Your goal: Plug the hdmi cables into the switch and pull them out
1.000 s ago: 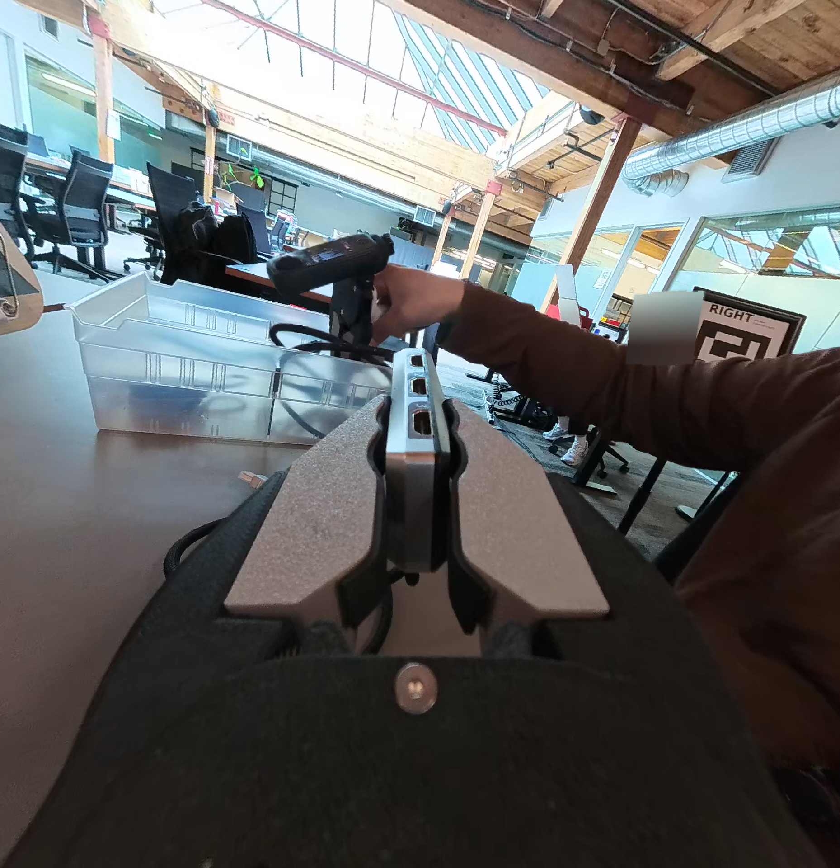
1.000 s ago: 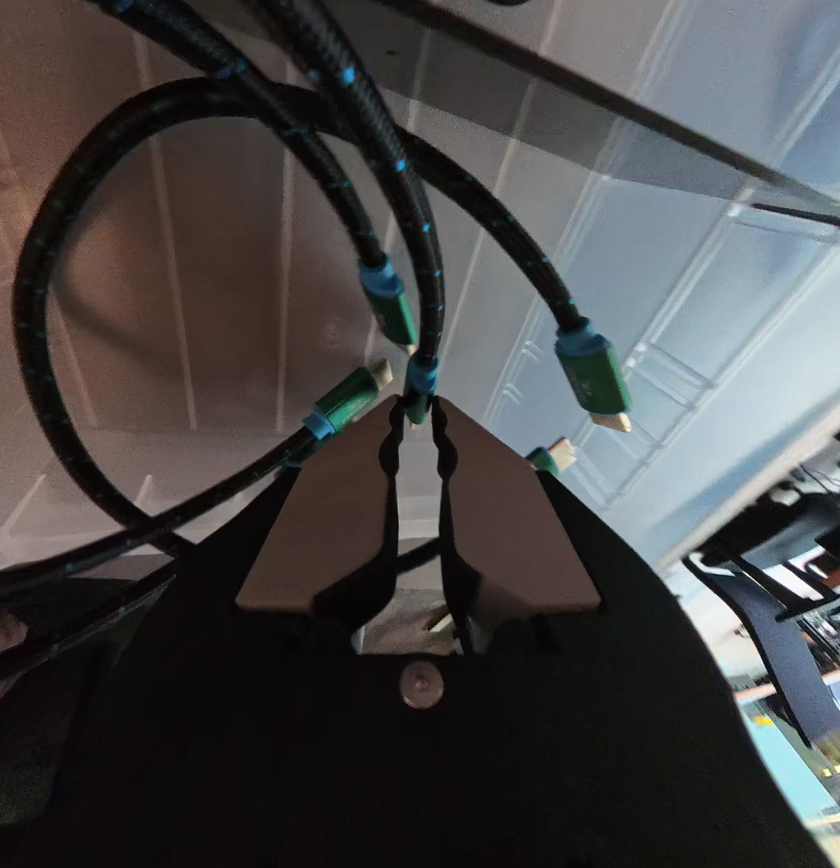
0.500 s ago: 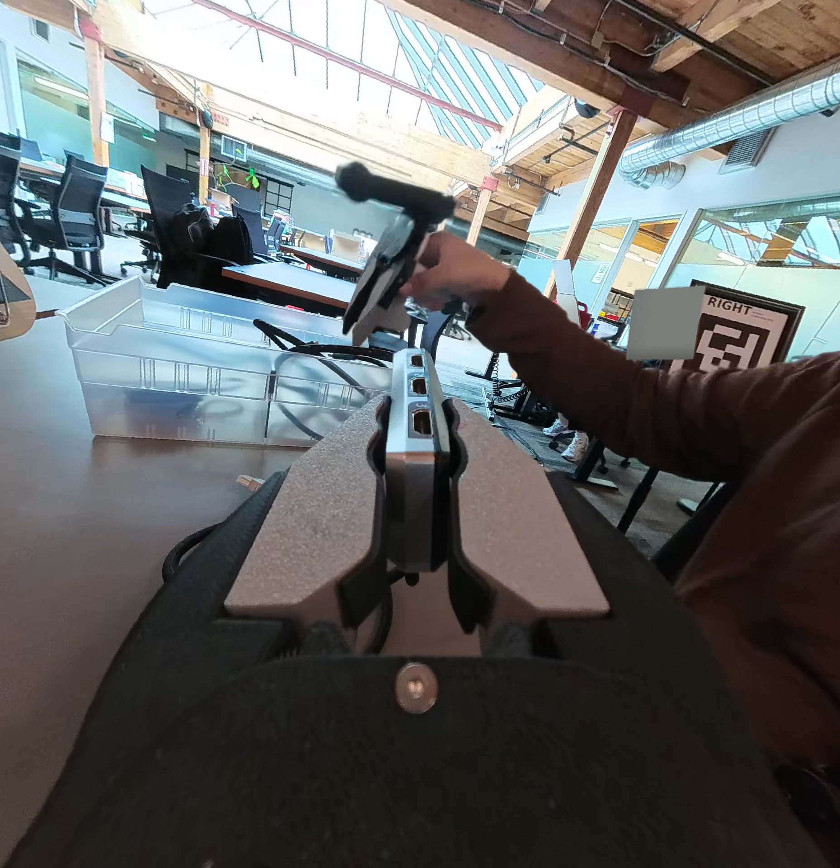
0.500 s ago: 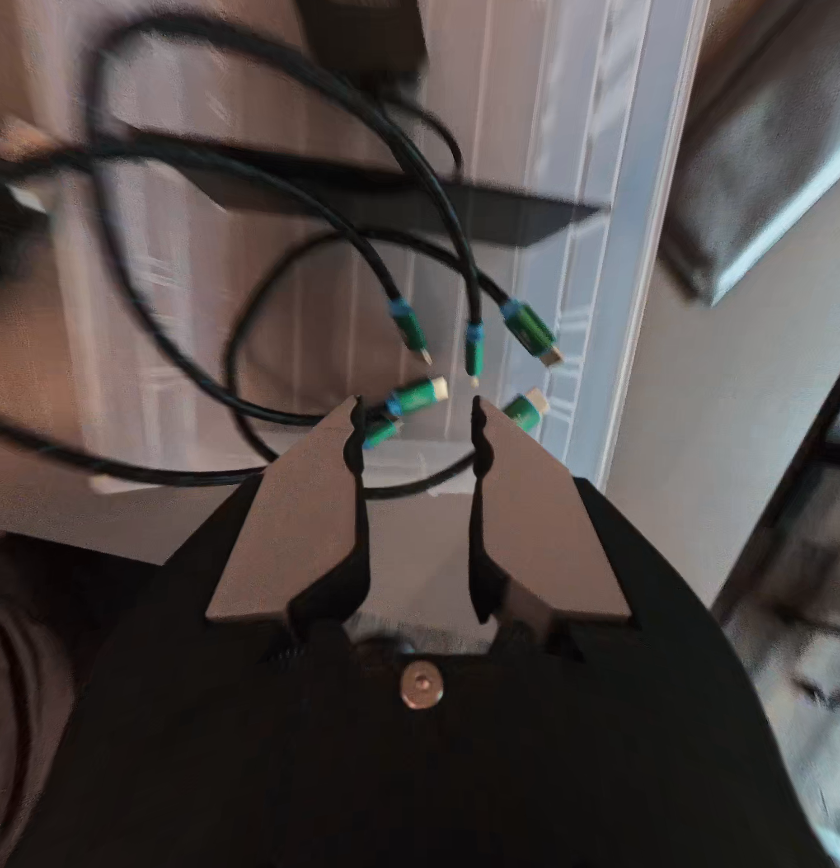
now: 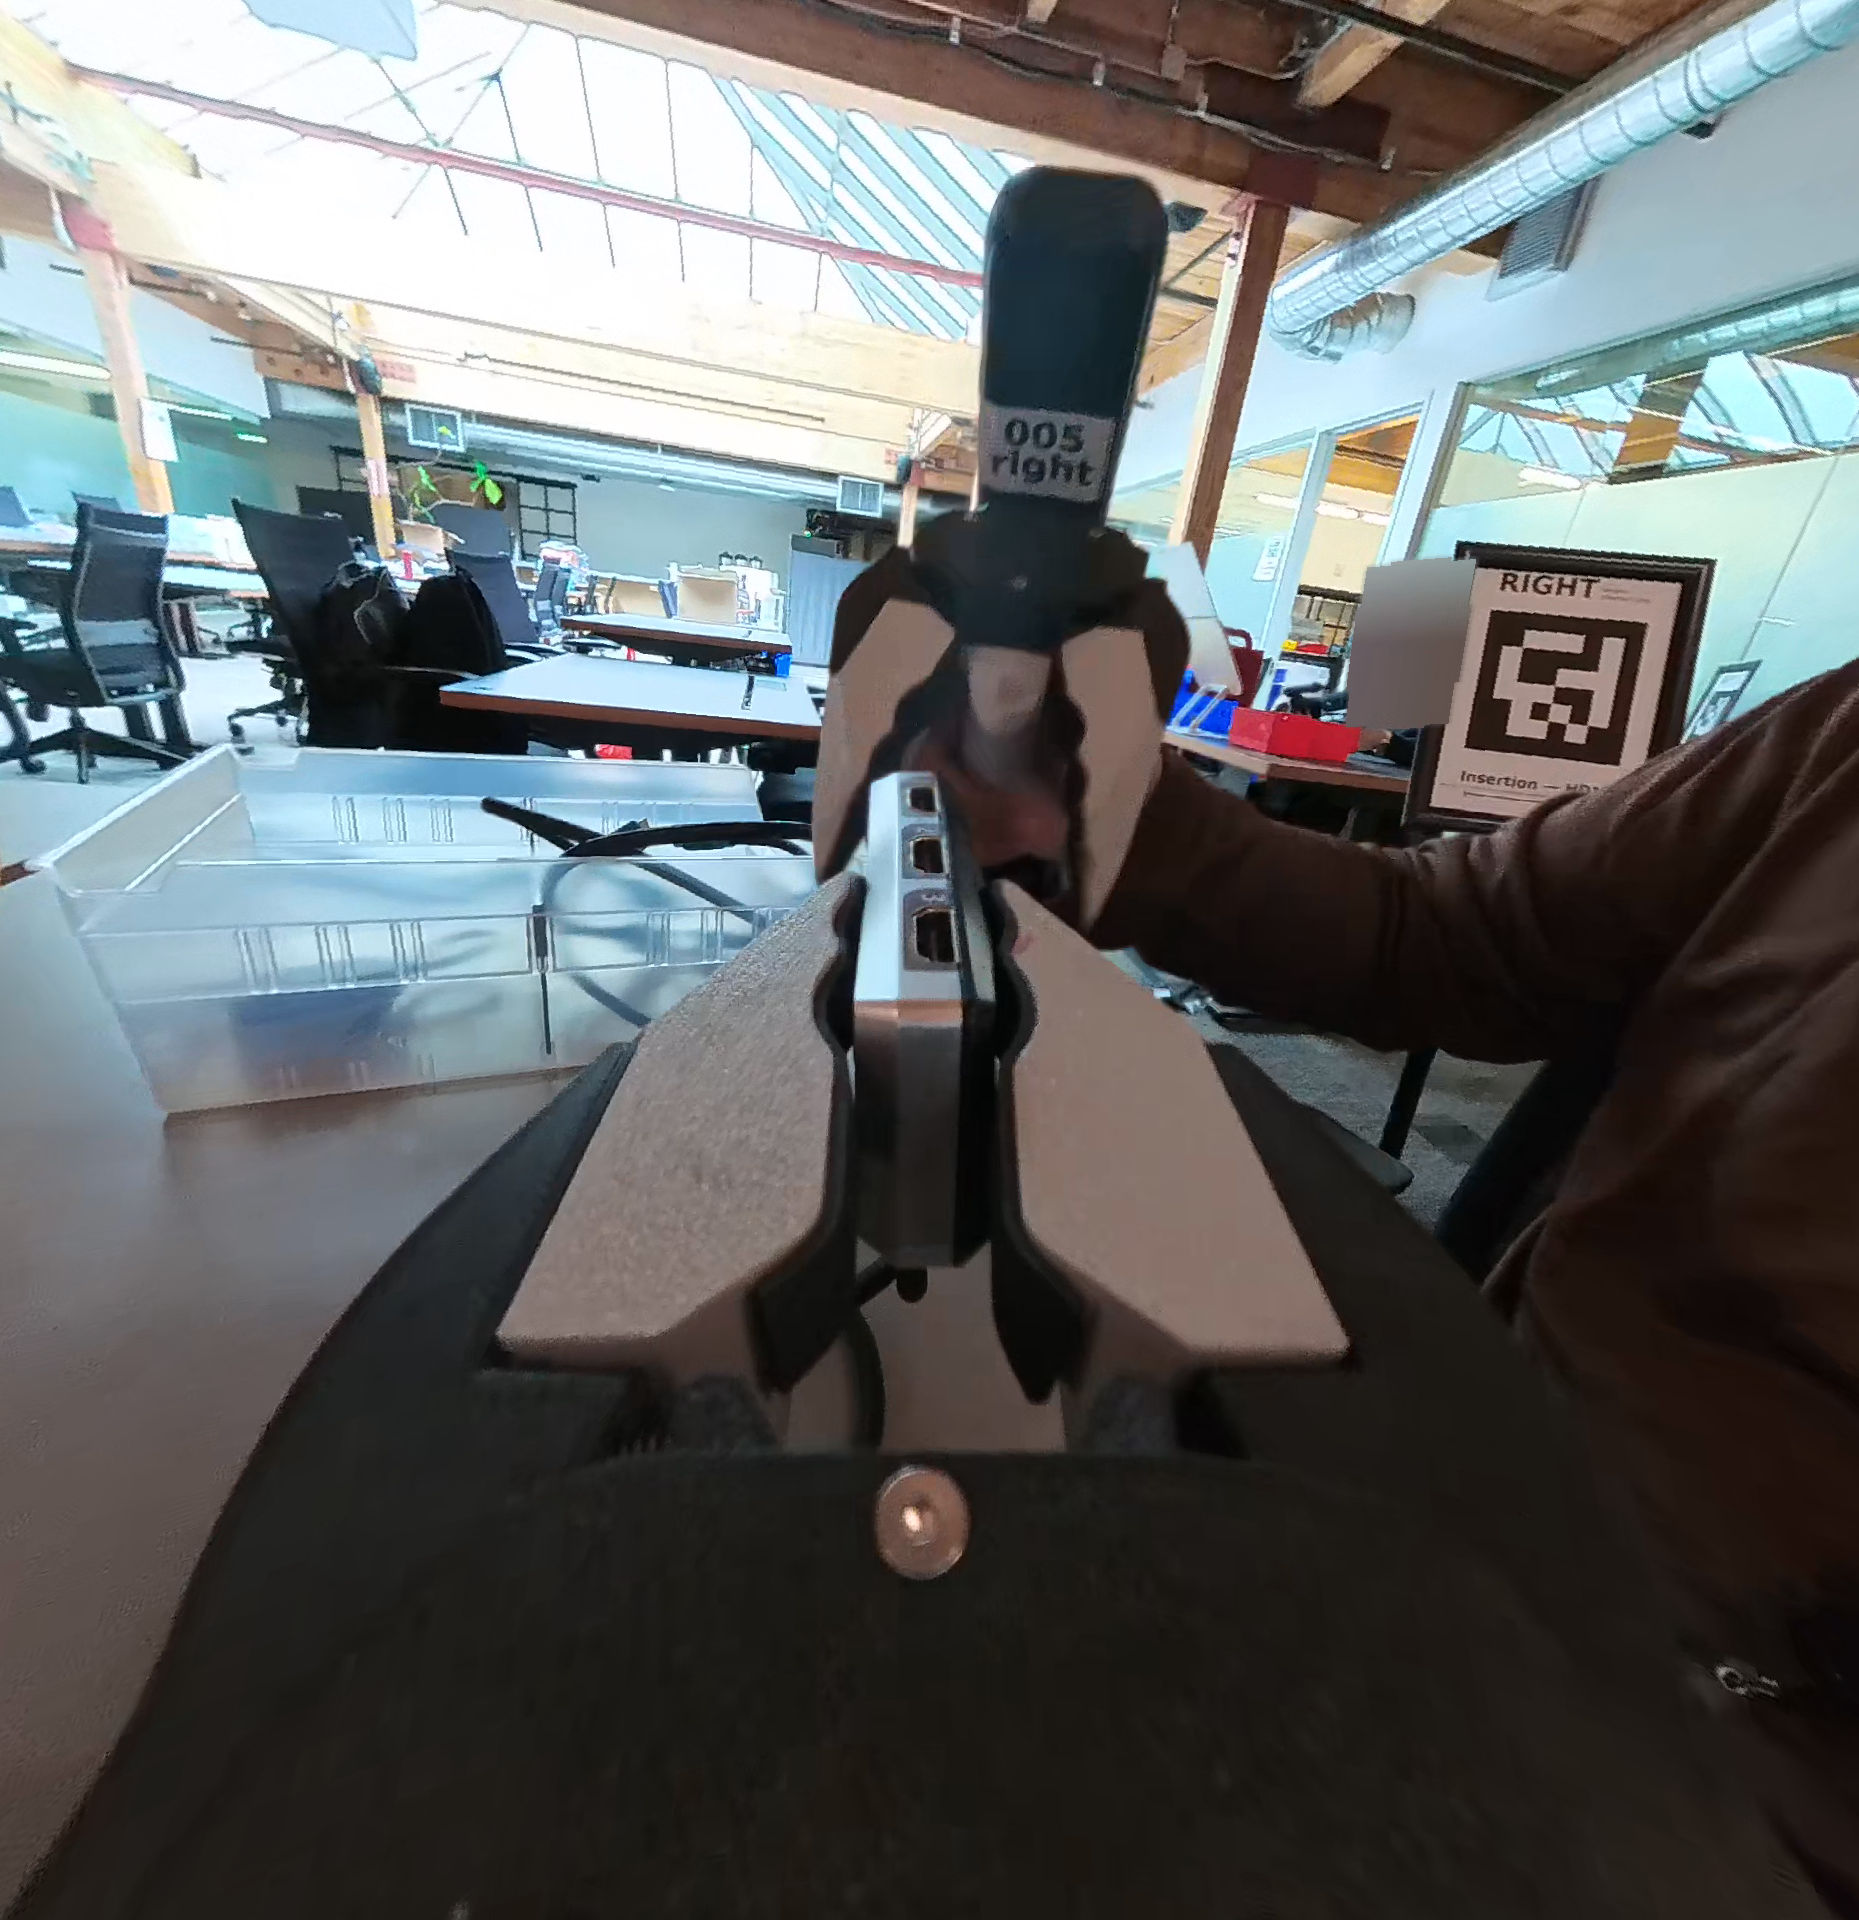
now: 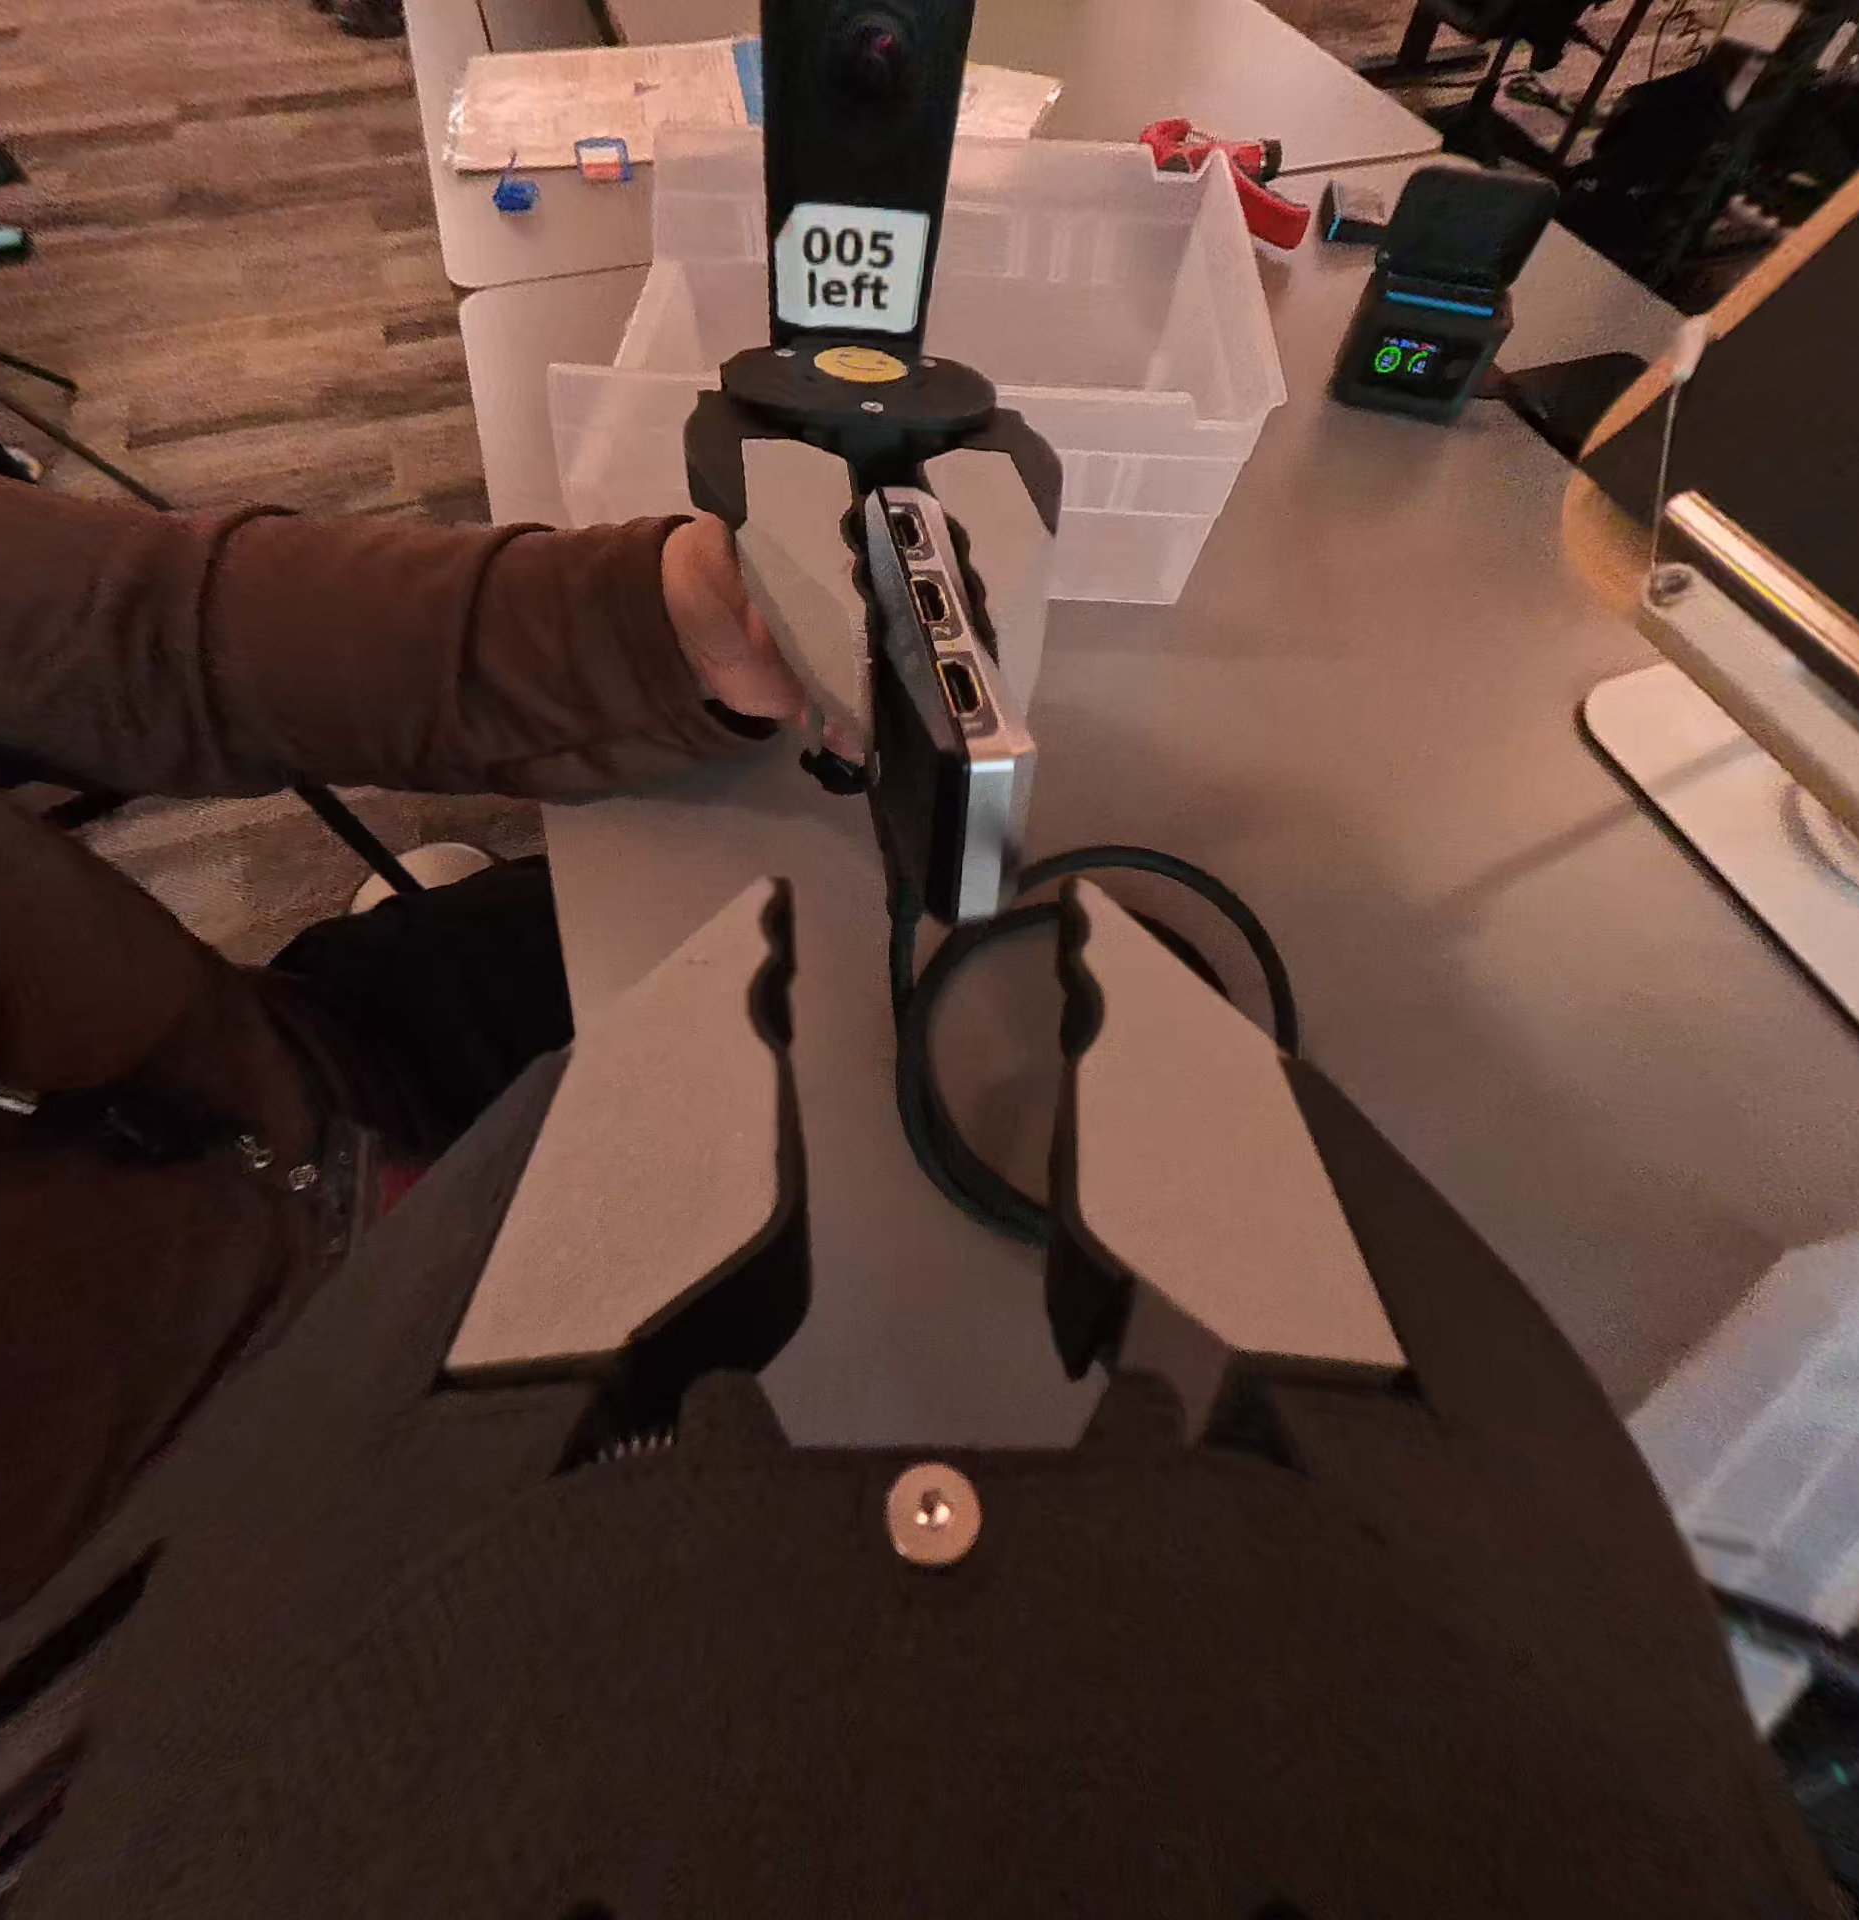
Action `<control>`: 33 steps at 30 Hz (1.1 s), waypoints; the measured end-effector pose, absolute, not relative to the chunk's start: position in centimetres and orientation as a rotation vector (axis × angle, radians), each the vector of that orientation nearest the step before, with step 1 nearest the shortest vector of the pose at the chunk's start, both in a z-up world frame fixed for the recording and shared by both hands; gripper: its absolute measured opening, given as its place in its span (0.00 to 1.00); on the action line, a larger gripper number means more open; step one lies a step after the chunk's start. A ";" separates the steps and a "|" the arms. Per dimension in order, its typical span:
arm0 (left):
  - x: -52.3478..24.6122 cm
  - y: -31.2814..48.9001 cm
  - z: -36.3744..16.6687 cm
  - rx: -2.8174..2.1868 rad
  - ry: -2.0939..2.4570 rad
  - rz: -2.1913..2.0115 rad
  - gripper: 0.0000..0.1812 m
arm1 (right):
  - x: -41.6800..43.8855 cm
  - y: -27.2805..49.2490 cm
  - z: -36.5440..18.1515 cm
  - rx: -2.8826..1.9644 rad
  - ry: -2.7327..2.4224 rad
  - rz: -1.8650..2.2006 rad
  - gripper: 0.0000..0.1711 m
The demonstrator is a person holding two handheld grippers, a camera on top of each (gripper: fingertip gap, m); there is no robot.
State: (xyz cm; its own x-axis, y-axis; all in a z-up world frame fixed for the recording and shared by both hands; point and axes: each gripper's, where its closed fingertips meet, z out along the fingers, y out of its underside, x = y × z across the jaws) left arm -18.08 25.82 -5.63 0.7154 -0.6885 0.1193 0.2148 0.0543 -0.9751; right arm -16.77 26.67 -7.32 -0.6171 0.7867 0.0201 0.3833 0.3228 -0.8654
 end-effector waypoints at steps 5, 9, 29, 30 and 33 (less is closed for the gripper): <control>-18.1 25.8 -5.3 -1.337 0.424 -0.728 0.11 | -18.3 26.4 -7.3 -1.003 -2.125 1.184 0.12; -18.4 25.8 -4.3 -1.291 0.396 -0.676 0.12 | -18.7 26.7 -6.1 -0.977 -2.156 1.151 0.11; -22.8 27.0 -4.6 -1.317 0.200 -0.413 0.08 | -20.9 47.4 18.1 -1.101 -1.473 0.716 0.10; -22.9 27.2 -4.8 -1.326 0.190 -0.421 0.08 | -20.9 48.7 18.3 -1.117 -1.455 0.686 0.10; -23.4 27.3 -5.0 -1.336 0.159 -0.433 0.08 | -21.4 52.4 17.8 -1.170 -1.420 0.611 0.10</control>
